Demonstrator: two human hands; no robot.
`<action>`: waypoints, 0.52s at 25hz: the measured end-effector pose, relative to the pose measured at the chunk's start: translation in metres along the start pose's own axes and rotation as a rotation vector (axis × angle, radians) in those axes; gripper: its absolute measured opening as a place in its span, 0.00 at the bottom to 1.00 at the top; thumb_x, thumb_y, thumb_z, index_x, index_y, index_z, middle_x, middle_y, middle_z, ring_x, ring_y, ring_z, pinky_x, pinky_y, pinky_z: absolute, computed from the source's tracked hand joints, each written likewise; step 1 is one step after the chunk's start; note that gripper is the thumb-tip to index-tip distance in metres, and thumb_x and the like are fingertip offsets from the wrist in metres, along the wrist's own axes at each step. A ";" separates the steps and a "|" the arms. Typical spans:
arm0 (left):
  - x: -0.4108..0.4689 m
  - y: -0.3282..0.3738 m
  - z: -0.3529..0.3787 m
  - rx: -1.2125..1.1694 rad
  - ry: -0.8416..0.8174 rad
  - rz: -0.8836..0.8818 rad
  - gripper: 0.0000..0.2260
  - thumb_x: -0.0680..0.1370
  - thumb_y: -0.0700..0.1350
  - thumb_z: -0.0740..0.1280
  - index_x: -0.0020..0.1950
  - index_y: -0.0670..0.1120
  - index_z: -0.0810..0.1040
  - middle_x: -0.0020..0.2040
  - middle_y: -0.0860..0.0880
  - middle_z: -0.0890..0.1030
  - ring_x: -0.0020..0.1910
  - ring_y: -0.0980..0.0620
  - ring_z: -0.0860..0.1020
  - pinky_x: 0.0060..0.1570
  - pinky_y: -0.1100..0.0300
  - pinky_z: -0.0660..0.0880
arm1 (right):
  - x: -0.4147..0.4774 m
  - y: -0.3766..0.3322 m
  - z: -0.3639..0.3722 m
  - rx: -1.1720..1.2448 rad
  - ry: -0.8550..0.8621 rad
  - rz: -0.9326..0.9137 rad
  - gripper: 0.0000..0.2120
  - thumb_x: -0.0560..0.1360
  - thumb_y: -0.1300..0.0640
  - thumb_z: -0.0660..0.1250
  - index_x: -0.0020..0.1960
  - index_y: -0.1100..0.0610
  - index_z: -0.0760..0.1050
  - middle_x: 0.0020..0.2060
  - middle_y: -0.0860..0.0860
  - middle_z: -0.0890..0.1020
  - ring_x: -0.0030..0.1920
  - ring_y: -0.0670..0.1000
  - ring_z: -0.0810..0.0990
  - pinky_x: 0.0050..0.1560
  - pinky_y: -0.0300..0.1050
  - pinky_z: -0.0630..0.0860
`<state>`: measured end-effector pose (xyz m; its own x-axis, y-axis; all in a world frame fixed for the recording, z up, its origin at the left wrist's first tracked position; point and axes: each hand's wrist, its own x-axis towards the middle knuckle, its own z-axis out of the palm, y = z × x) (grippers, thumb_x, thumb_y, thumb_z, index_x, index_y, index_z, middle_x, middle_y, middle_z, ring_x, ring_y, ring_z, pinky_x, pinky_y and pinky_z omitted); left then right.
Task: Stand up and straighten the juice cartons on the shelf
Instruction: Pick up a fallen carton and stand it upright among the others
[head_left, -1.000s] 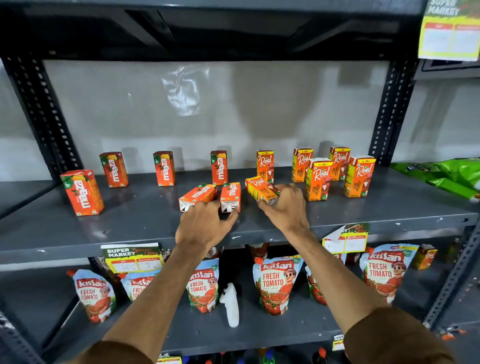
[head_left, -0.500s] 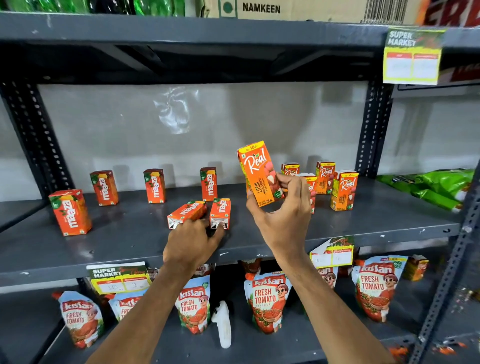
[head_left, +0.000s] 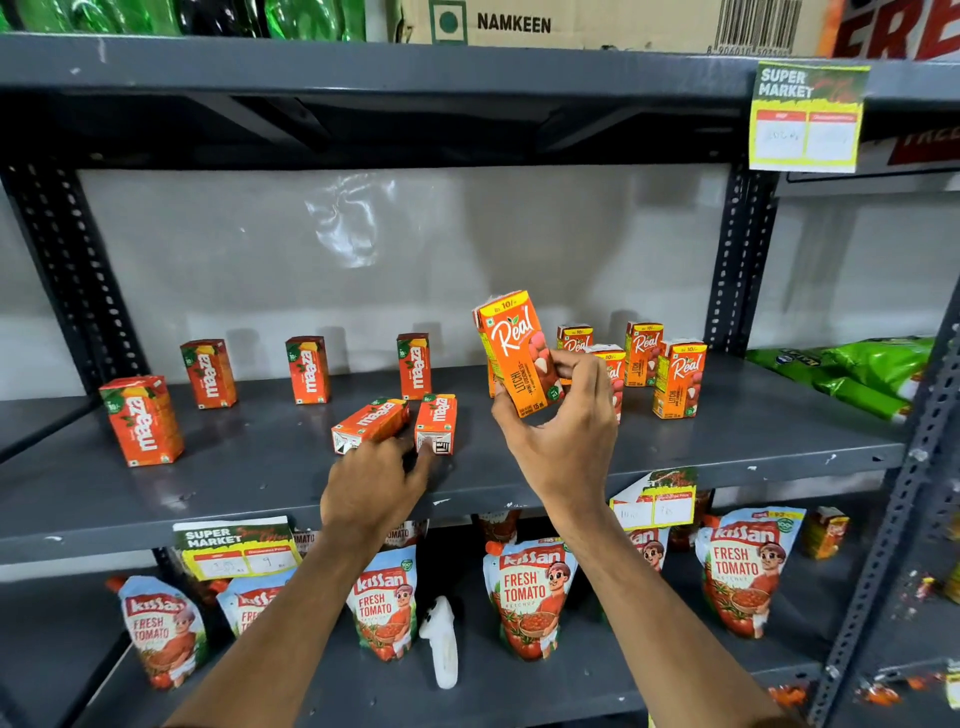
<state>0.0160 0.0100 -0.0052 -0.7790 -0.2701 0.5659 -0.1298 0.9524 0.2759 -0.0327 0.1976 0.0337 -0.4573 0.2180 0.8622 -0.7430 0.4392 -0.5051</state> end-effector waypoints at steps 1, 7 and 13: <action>-0.007 -0.001 -0.002 0.012 0.048 0.018 0.19 0.81 0.59 0.56 0.48 0.50 0.82 0.41 0.49 0.84 0.39 0.46 0.83 0.39 0.53 0.78 | -0.001 0.004 0.000 -0.014 -0.025 0.021 0.26 0.69 0.41 0.75 0.58 0.52 0.68 0.49 0.50 0.80 0.50 0.43 0.77 0.47 0.25 0.65; -0.046 -0.040 0.018 0.264 0.289 0.322 0.20 0.83 0.50 0.54 0.61 0.44 0.82 0.59 0.47 0.83 0.58 0.47 0.82 0.59 0.50 0.76 | 0.001 0.028 0.012 -0.154 -0.203 0.187 0.29 0.68 0.40 0.75 0.59 0.53 0.66 0.51 0.49 0.80 0.49 0.47 0.81 0.45 0.42 0.79; -0.047 -0.042 0.032 0.286 0.351 0.281 0.19 0.83 0.51 0.54 0.63 0.45 0.80 0.61 0.48 0.82 0.60 0.48 0.80 0.60 0.51 0.73 | -0.005 0.050 0.029 -0.334 -0.296 0.244 0.30 0.67 0.36 0.75 0.54 0.52 0.63 0.47 0.51 0.82 0.48 0.53 0.84 0.50 0.55 0.81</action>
<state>0.0381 -0.0125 -0.0684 -0.5620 0.0166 0.8270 -0.1458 0.9822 -0.1188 -0.0818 0.1936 0.0034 -0.7529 0.1134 0.6483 -0.4228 0.6715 -0.6085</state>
